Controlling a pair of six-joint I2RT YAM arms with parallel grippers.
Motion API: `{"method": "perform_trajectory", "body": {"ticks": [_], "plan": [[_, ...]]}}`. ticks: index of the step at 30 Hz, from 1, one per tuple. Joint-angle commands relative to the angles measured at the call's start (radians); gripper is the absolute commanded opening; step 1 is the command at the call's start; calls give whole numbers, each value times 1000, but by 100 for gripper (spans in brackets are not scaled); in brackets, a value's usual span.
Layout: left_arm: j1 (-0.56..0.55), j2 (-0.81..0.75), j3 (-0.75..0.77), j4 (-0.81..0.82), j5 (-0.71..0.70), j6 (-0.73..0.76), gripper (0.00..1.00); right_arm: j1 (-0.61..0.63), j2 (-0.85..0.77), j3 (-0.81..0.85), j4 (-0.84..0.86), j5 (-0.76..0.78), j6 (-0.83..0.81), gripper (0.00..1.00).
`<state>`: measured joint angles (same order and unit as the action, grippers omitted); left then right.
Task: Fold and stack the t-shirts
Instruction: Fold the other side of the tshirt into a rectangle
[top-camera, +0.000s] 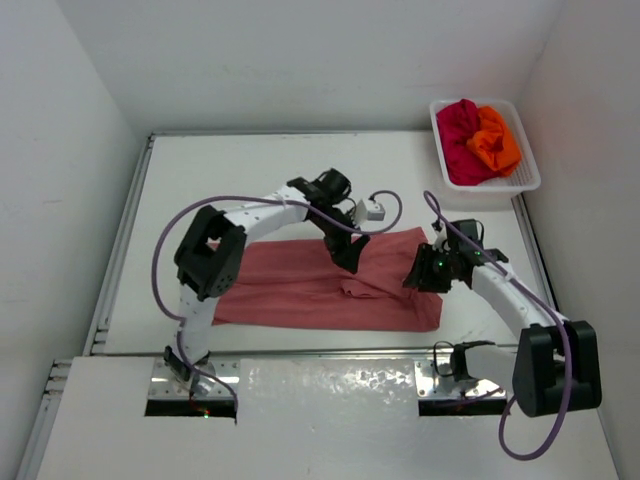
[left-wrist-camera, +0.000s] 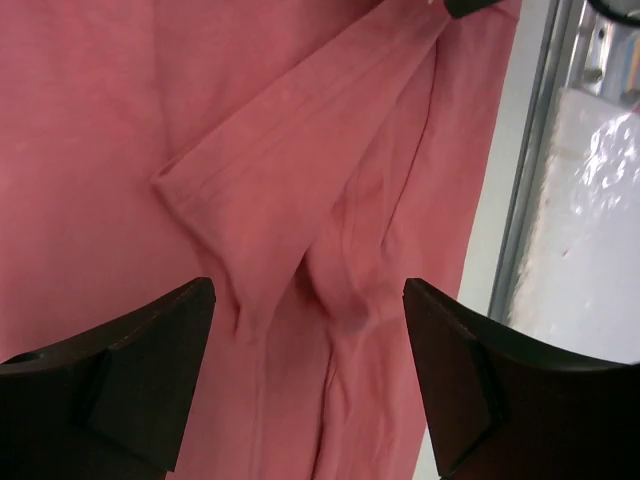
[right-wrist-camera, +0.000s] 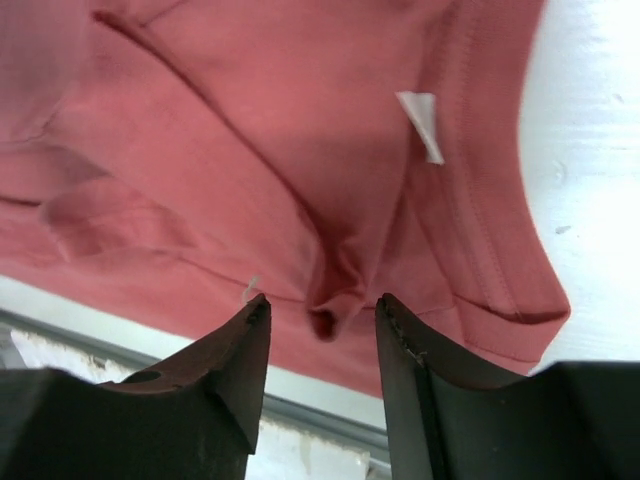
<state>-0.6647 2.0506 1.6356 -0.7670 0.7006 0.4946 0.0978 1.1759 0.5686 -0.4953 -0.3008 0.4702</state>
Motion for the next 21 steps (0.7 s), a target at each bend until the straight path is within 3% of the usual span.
{"method": "perform_trajectory", "body": {"ticks": [1, 7, 12, 17, 21], "plan": [[-7, 8, 3, 179, 86, -184, 75, -20, -35, -65, 113, -38, 44, 43], [-12, 85, 18, 296, -38, -287, 72, -20, -47, -142, 199, -90, 65, 36], [-35, 125, 9, 287, -53, -281, 55, -20, -55, -139, 199, -78, 47, 36], [-38, 132, -16, 305, -72, -281, 55, -20, -45, -138, 190, -46, 28, 37], [-52, 164, 24, 331, -105, -303, 47, -20, -33, -124, 176, -35, 13, 37]]}}
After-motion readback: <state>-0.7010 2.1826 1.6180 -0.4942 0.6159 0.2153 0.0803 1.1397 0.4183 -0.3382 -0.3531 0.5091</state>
